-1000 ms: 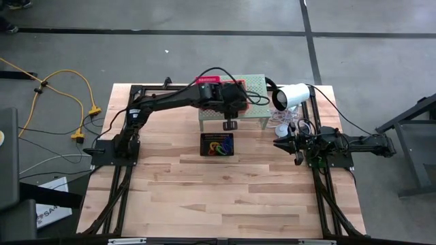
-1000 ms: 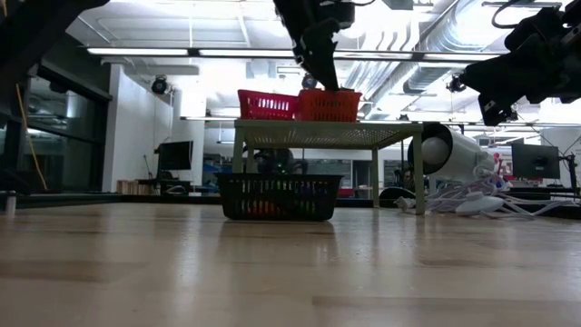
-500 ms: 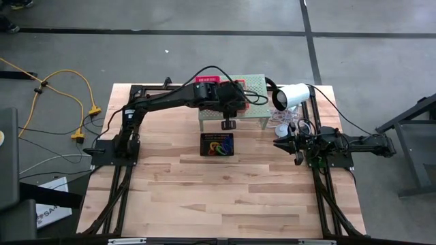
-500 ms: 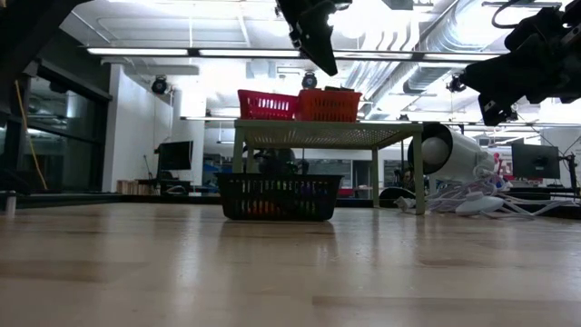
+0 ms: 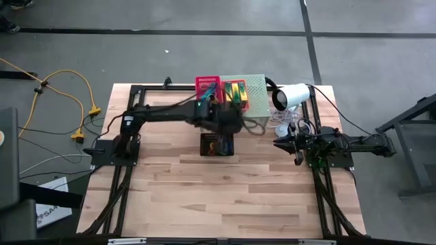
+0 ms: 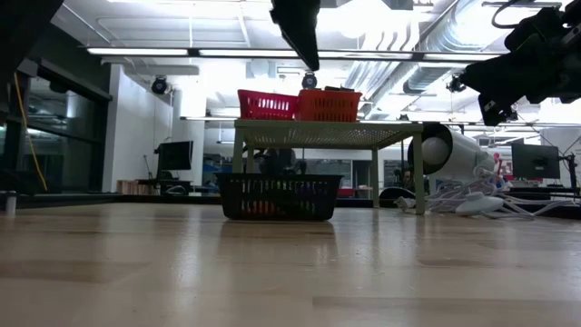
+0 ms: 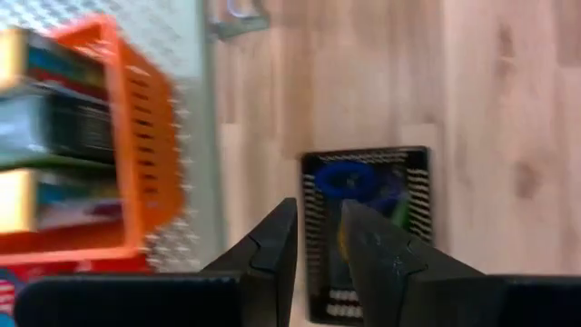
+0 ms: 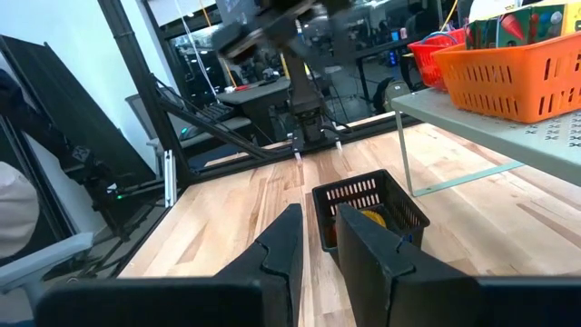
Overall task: Pick & Place Office Desk Supplies
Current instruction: Put the black bin with the spring rubber bands on the shelf
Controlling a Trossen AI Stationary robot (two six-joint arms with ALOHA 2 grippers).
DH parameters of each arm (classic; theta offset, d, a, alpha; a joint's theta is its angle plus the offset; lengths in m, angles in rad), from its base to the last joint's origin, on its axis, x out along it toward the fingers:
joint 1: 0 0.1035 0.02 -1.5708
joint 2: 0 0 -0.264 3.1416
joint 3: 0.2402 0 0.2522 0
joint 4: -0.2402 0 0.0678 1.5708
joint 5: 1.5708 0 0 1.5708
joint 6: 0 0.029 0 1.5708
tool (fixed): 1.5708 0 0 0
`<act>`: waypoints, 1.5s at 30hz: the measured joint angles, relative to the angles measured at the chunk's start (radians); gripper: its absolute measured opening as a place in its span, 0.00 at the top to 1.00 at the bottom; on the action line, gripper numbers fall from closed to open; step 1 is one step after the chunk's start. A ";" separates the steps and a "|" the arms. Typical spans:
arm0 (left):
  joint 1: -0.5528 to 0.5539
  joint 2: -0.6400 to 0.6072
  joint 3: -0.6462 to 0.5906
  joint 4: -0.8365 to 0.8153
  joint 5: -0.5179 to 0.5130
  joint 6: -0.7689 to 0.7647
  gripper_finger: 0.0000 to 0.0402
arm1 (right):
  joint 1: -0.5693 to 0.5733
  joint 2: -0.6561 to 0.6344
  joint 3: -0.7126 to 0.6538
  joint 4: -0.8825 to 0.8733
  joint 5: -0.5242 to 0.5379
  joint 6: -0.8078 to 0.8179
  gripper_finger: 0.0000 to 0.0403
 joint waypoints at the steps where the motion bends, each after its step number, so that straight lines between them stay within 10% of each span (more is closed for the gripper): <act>1: -0.015 -0.004 -0.001 -0.011 0.000 -0.019 0.79 | 0.000 0.000 0.000 0.000 0.000 0.000 0.86; 14: -0.186 -0.054 -0.127 -0.032 -0.043 -0.235 0.79 | 0.000 0.000 0.000 0.000 0.000 0.000 0.86; 31: -0.388 -0.802 -1.305 0.851 -0.202 -0.387 0.79 | 0.000 0.000 0.000 0.000 0.000 0.000 0.86; 45: -0.404 -1.211 -1.754 1.139 -0.259 -0.359 0.79 | 0.000 0.000 0.000 0.000 0.000 0.000 0.86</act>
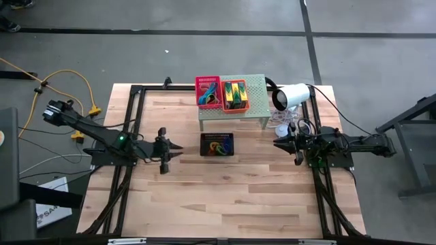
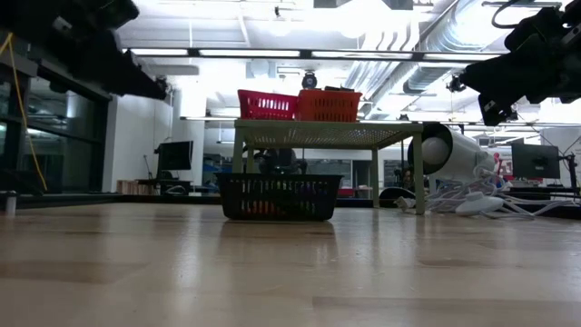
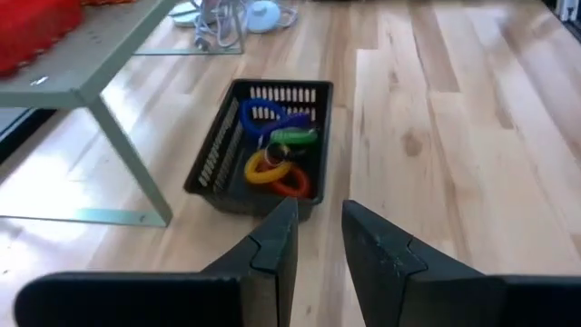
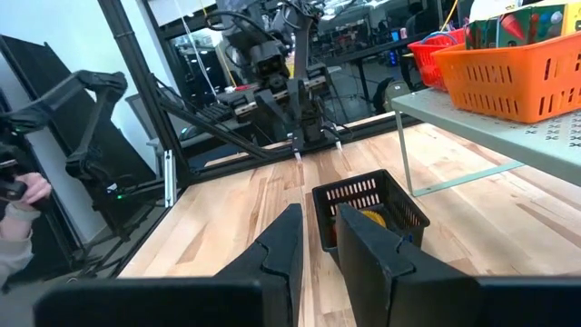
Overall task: Pick & Place Office Desk Supplies
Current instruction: Put the black bin with the spring rubber bands on the shelf
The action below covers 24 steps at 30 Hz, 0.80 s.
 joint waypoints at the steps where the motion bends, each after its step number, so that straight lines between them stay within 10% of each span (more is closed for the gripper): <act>1: 0.000 -0.019 -0.024 0.018 -0.001 0.013 0.79 | 0.000 0.000 0.000 0.000 0.000 0.000 0.86; 24: 0.026 -0.353 -0.390 0.363 0.002 0.200 0.79 | 0.000 0.000 0.000 0.000 0.000 0.000 0.86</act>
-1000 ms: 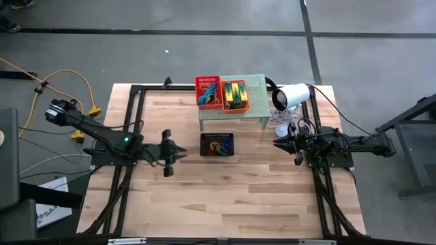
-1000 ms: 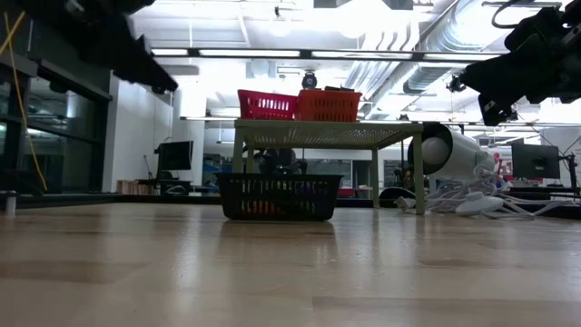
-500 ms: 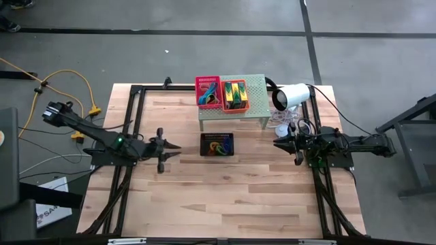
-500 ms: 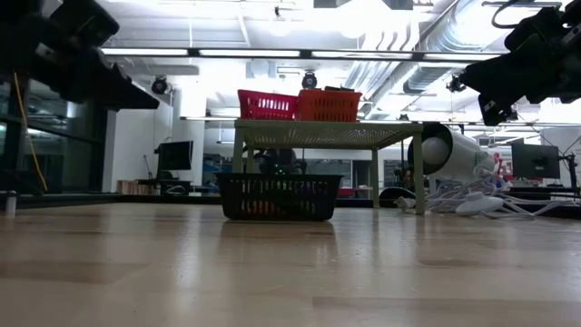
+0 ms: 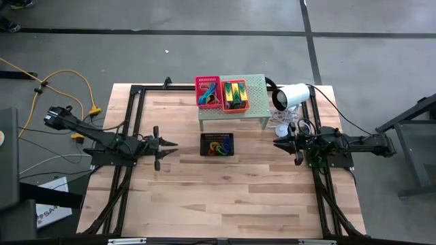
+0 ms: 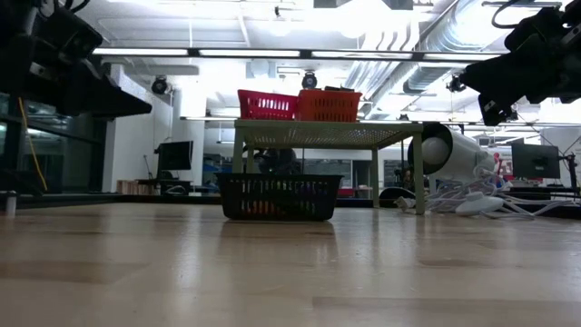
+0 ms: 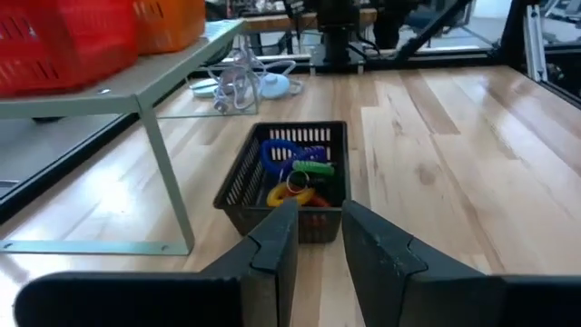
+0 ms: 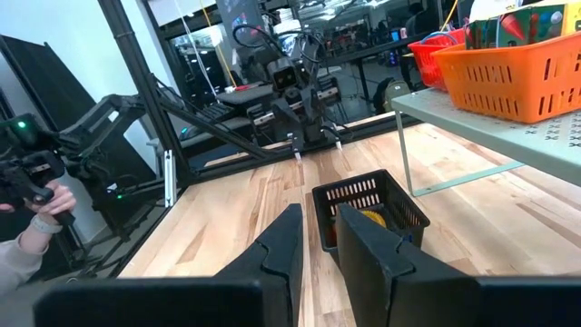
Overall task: Pick & Place Office Desk Supplies
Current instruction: Put the black bin with the spring rubber bands on the shelf
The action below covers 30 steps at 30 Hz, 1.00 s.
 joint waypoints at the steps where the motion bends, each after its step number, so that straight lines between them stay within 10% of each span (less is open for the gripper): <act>1: 0.003 -0.013 -0.005 -0.001 0.003 0.004 0.79 | 0.000 0.000 0.000 0.000 0.000 0.000 0.86; 30: 0.063 -0.261 -0.031 -0.213 0.132 0.183 0.79 | 0.000 0.000 0.000 0.000 0.000 0.000 0.86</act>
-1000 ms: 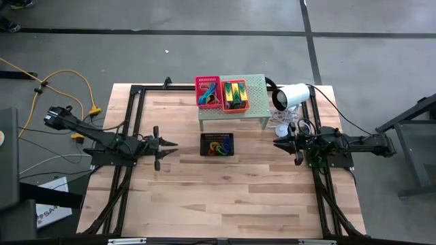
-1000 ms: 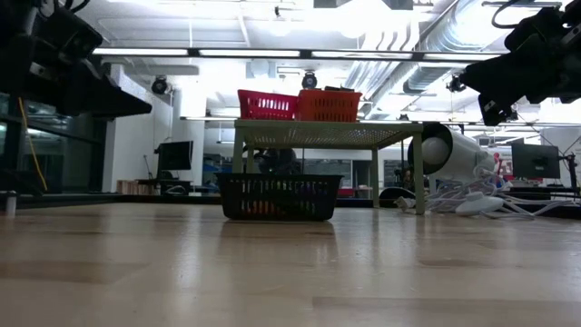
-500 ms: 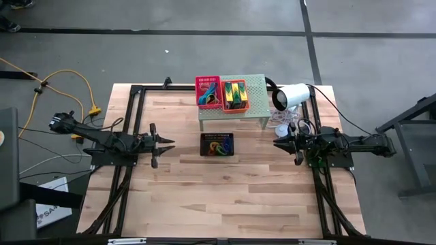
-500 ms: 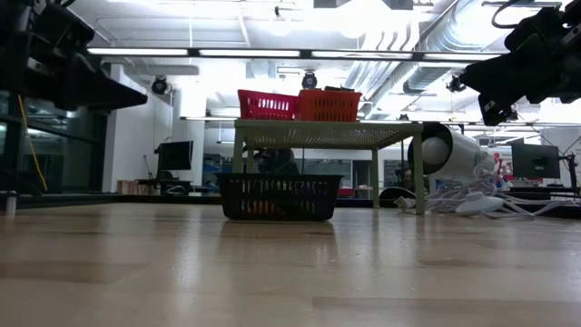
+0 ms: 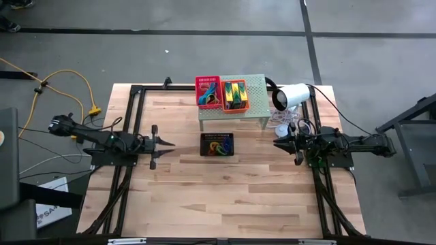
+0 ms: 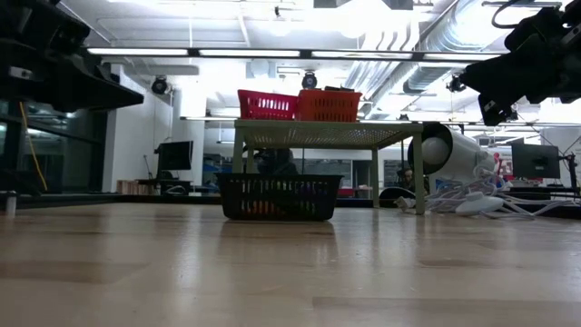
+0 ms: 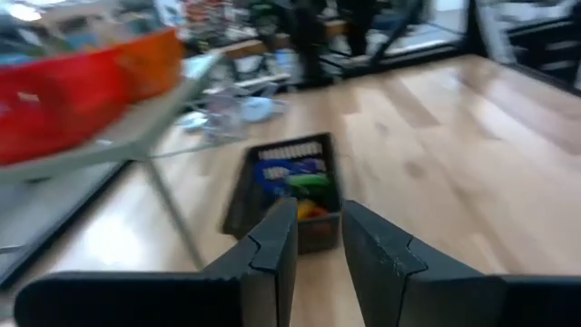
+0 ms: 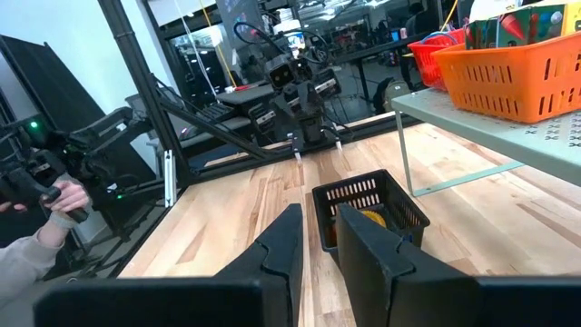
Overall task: Pick & Place Office Desk Supplies
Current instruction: Put the black bin with the spring rubber bands on the shelf
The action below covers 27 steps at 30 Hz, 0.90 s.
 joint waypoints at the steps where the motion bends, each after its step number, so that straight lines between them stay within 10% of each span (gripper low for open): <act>1: 0.009 0.007 0.000 -0.003 0.032 -0.011 0.79 | 0.000 0.000 0.000 0.000 0.000 0.000 0.86; 16: 0.254 0.039 0.000 -0.048 0.370 -0.071 0.79 | 0.000 0.000 0.000 0.000 0.000 0.000 0.86; 27: 0.284 0.088 0.000 -0.052 0.376 -0.106 0.79 | 0.000 0.000 0.000 0.000 0.000 0.000 0.86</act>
